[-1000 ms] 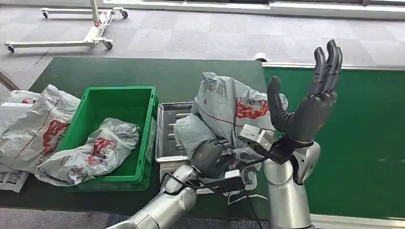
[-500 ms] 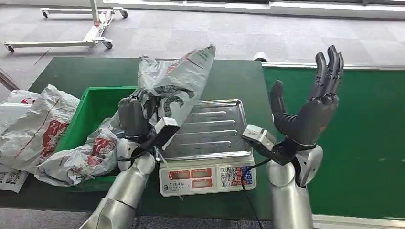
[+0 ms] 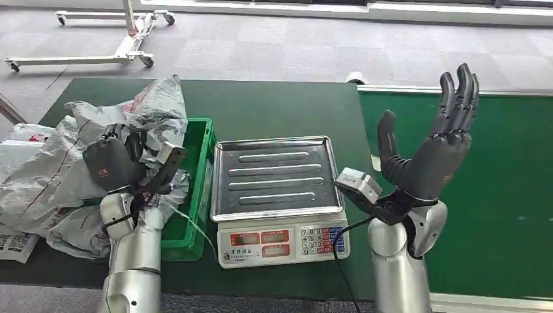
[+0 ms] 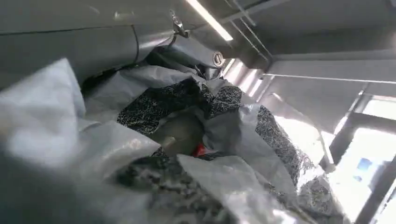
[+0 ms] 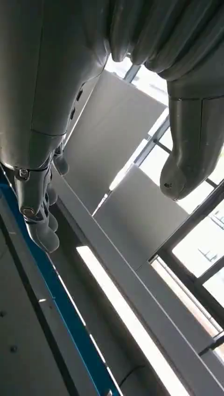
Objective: Moved the parcel from conveyor to table for the left to box.
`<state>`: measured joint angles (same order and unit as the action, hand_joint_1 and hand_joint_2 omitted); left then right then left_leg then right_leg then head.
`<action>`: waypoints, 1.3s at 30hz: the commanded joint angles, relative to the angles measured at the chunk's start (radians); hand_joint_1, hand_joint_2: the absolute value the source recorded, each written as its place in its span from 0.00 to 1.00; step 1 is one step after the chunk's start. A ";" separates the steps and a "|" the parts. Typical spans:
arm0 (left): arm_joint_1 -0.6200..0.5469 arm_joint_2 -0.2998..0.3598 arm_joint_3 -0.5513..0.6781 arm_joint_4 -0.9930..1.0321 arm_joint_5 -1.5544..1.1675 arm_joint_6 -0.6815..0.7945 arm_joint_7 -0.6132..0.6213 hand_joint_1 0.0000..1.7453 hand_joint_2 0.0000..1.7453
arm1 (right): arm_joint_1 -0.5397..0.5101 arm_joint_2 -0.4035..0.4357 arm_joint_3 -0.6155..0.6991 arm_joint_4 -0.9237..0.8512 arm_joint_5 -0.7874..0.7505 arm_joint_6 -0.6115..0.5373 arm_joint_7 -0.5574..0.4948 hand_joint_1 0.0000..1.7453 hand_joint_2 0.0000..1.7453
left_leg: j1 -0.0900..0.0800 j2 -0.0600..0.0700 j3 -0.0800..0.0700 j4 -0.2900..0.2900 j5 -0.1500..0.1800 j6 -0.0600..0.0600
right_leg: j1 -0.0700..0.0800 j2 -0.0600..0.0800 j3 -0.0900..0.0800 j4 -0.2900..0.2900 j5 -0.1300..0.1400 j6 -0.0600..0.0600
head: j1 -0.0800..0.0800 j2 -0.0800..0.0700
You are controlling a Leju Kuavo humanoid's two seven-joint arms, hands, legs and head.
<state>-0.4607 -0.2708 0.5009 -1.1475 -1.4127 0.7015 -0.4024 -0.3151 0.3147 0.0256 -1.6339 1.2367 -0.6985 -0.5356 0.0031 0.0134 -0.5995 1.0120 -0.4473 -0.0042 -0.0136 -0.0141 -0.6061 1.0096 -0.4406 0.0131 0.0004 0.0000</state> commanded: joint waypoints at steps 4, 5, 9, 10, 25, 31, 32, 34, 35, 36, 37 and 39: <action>-0.041 0.035 0.066 0.155 -0.037 -0.003 0.193 0.00 1.00 | 0.074 0.034 -0.055 -0.011 0.014 0.000 0.005 0.00 1.00 | 0.001 -0.003 0.003 -0.002 0.000 0.000 | 0.001 -0.001 0.004 -0.003 0.000 -0.001 | 0.000 0.000; -0.039 0.031 0.070 0.156 -0.020 -0.003 0.191 0.00 1.00 | 0.075 0.034 -0.053 -0.010 0.019 0.000 0.012 0.00 1.00 | 0.000 -0.002 0.002 -0.002 0.000 0.000 | 0.000 -0.001 0.003 -0.002 0.000 -0.001 | 0.000 0.000; -0.042 0.012 0.102 0.156 0.074 -0.003 0.115 0.00 0.00 | 0.090 0.034 -0.033 -0.009 0.032 0.000 0.036 0.00 1.00 | 0.001 -0.003 0.004 -0.003 0.000 -0.001 | 0.001 -0.001 0.005 -0.004 0.000 -0.001 | 0.000 0.000; -0.042 0.012 0.102 0.156 0.074 -0.003 0.115 0.00 0.00 | 0.090 0.034 -0.033 -0.009 0.032 0.000 0.036 0.00 1.00 | 0.001 -0.002 0.003 -0.002 0.000 -0.001 | 0.001 -0.001 0.003 -0.002 -0.001 -0.001 | 0.000 0.000; 0.113 0.013 -0.263 -0.111 1.284 -0.617 -0.295 0.00 0.00 | 0.030 0.034 -0.106 0.113 -0.020 0.000 -0.019 0.00 1.00 | 0.001 -0.001 0.004 -0.002 0.000 0.000 | 0.001 0.001 0.005 -0.003 0.001 -0.001 | 0.000 0.000; 0.173 0.047 -0.409 -0.245 1.447 -0.744 -0.288 0.00 0.00 | 0.018 0.034 -0.114 0.124 -0.031 0.000 -0.023 0.00 1.00 | 0.002 -0.002 0.003 -0.002 0.000 -0.001 | 0.001 0.000 0.005 -0.003 0.000 -0.001 | 0.000 0.000; 0.193 0.050 -0.437 -0.281 1.476 -0.775 -0.293 0.00 1.00 | 0.022 0.034 -0.114 0.119 -0.044 0.000 -0.033 0.00 1.00 | 0.001 -0.001 0.002 -0.001 0.000 -0.001 | 0.001 0.001 0.003 -0.002 0.000 -0.001 | 0.000 0.000; 0.215 0.065 -0.481 -0.321 1.489 -0.797 -0.296 0.00 1.00 | 0.031 0.034 -0.106 0.112 -0.095 0.000 -0.061 0.00 1.00 | 0.000 -0.001 0.002 -0.002 0.000 -0.001 | 0.000 0.001 0.003 -0.002 0.000 -0.001 | 0.000 0.000; 0.226 0.068 -0.500 -0.343 1.492 -0.800 -0.296 0.00 1.00 | 0.039 0.034 -0.096 0.108 -0.125 0.000 -0.075 0.00 1.00 | 0.001 -0.001 0.003 -0.002 -0.001 -0.001 | 0.001 0.001 0.004 -0.003 0.000 -0.001 | 0.000 0.000; 0.239 0.081 -0.535 -0.382 1.485 -0.809 -0.296 0.00 1.00 | 0.051 0.034 -0.083 0.093 -0.176 0.000 -0.107 0.00 1.00 | 0.001 -0.001 0.002 -0.002 0.000 0.000 | 0.001 0.001 0.003 -0.002 0.000 -0.001 | 0.000 0.000; 0.244 0.083 -0.544 -0.395 1.472 -0.805 -0.296 0.00 1.00 | 0.056 0.034 -0.078 0.089 -0.189 0.000 -0.116 0.00 1.00 | 0.001 -0.001 0.001 -0.001 0.000 0.000 | 0.001 0.000 0.002 -0.001 0.000 -0.001 | 0.000 0.000; 0.262 0.092 -0.597 -0.442 1.408 -0.788 -0.296 0.00 1.00 | 0.086 0.034 -0.053 0.032 -0.241 0.000 -0.146 0.00 1.00 | 0.000 -0.002 0.001 -0.001 0.000 0.000 | 0.000 0.000 0.002 -0.001 0.000 -0.001 | 0.000 0.000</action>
<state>-0.2722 -0.2579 0.1212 -1.4150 0.0652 -0.0946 -0.6993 -0.2937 0.3078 -0.0275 -1.5831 1.1191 -0.6973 -0.6098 0.0029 0.0122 -0.6002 1.0119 -0.4471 -0.0042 -0.0138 -0.0152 -0.6056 1.0096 -0.4404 0.0129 0.0004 0.0000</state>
